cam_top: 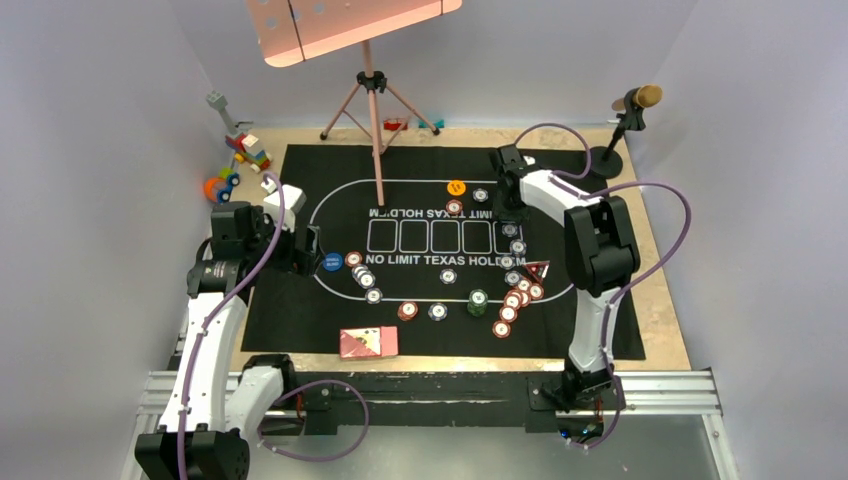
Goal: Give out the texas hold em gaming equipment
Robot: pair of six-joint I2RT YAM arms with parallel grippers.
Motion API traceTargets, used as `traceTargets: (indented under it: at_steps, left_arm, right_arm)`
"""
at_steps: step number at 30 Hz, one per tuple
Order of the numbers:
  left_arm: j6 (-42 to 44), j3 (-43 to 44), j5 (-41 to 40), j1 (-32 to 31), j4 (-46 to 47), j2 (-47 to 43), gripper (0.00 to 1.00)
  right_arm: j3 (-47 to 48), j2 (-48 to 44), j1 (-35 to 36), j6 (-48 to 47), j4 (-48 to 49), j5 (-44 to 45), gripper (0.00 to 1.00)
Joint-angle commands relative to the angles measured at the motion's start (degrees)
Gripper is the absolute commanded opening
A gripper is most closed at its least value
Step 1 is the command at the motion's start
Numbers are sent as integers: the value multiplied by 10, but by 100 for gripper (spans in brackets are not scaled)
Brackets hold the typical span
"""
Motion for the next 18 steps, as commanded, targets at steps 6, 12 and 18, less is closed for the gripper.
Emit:
traceTargets:
  at_steps: [6, 12, 18]
  left_arm:
    - [12, -1, 1, 2, 12, -4, 100]
    - [14, 0, 1, 2, 12, -6, 100]
    - [14, -1, 1, 2, 11, -9, 100]
  right_arm:
    - [-23, -21, 1, 7, -14, 32, 37]
    - [-87, -45, 1, 13, -4, 21, 34]
    - [-162, -99, 1, 18, 7, 12, 32]
